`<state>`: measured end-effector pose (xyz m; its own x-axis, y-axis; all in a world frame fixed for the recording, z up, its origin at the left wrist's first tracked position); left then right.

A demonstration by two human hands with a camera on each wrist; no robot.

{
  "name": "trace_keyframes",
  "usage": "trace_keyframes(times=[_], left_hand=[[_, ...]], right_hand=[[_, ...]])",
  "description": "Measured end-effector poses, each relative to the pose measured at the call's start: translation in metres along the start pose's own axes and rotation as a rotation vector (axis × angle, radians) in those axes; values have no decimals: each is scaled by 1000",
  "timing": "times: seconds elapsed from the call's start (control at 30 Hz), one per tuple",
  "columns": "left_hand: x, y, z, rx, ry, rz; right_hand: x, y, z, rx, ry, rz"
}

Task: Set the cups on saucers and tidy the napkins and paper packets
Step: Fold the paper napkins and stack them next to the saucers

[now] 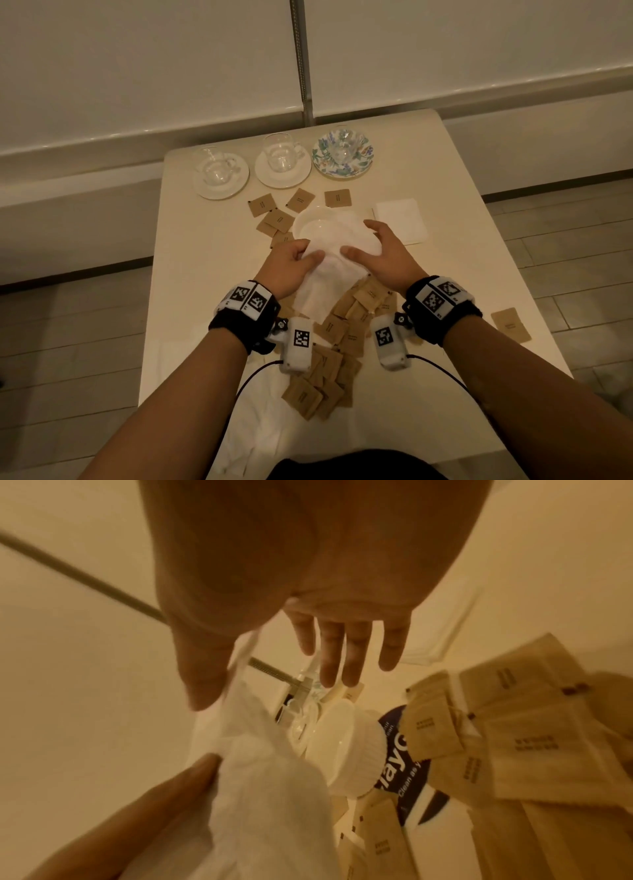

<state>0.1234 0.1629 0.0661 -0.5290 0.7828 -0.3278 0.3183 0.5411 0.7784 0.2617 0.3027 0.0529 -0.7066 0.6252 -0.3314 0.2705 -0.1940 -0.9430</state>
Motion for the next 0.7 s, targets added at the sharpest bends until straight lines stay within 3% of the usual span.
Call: trace_keyframes(times=[0.1,0.2,0.4,0.7], left_hand=[[0,-2,-3,-143,44,-47],[1,-3,-5,-204,101,-67],[-2,-5,-6,-251,93,-51],[3,-16,-12,-274,119,-55]], right_hand=[[-5,11,9,166,-149,72],[-6,14,18,189,-283,108],[-3,7,13,189,-138,47],[1,2,6,237,-123,27]])
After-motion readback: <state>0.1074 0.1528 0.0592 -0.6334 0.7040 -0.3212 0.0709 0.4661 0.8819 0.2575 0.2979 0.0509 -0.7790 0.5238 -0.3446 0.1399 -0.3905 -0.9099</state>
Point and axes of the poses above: each hand's wrist, its own x-axis towards the middle knuckle, its own z-axis out of the palm, y = z × x, the point moved 5 cm from there along x, towards the middle knuckle, and after that the axes turned 15 degrees about x, right-handed, at the moved point
